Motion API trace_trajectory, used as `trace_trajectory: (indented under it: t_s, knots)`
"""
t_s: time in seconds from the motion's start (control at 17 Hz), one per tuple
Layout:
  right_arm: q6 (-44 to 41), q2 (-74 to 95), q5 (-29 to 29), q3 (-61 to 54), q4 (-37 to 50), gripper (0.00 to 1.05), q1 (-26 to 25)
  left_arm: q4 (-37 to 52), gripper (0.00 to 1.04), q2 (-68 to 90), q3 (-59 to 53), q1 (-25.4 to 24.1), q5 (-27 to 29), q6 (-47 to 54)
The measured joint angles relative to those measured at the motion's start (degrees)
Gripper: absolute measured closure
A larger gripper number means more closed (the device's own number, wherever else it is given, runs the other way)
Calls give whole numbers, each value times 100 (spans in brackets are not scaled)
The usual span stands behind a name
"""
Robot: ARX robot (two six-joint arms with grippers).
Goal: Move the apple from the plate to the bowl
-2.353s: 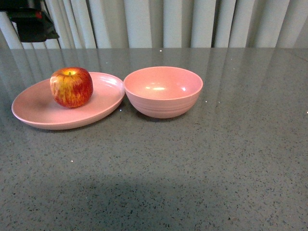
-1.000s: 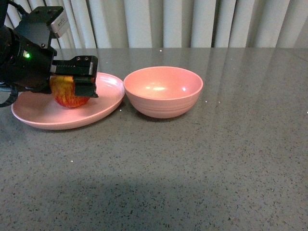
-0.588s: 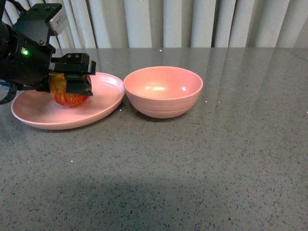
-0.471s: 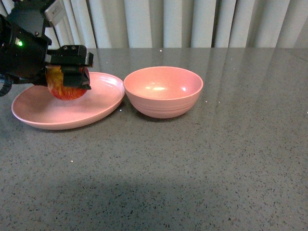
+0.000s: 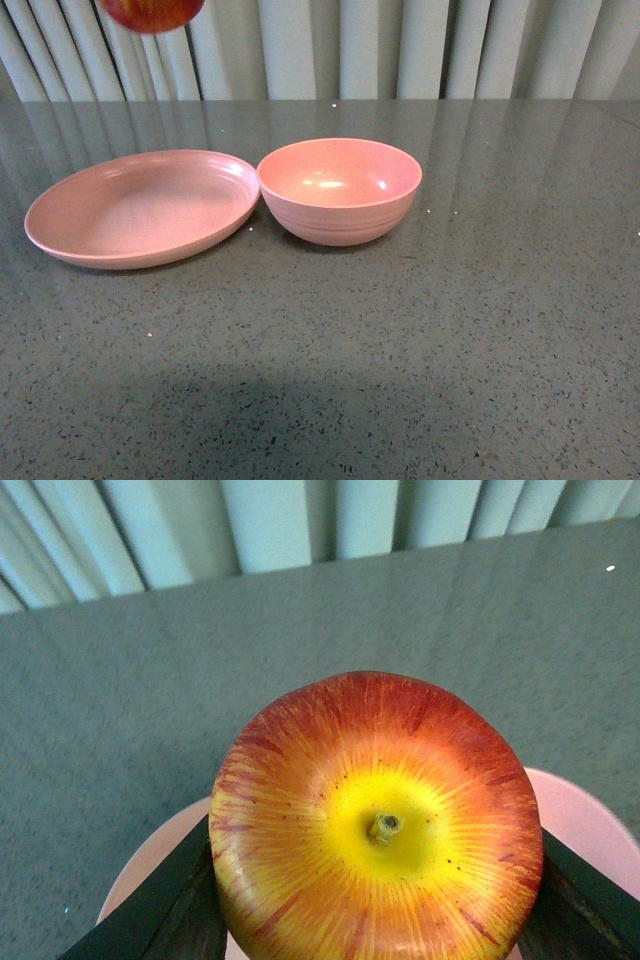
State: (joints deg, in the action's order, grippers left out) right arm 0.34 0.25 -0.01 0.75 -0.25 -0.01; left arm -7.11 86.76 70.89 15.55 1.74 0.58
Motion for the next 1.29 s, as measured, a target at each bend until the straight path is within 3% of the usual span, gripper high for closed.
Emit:
trace_trajectory:
  t_s: [0.12, 0.65, 1.29]
  knots:
    - [0, 0, 2, 0, 0, 7, 0, -81, 36, -111, 208, 439, 24, 33]
    - [0, 0, 0, 0, 0, 7, 0, -4, 37, 656, 367, 1204, 83, -68]
    - [0, 0, 0, 0, 0, 7, 0, 365, 37, 1504, 367, 1366, 214, -284]
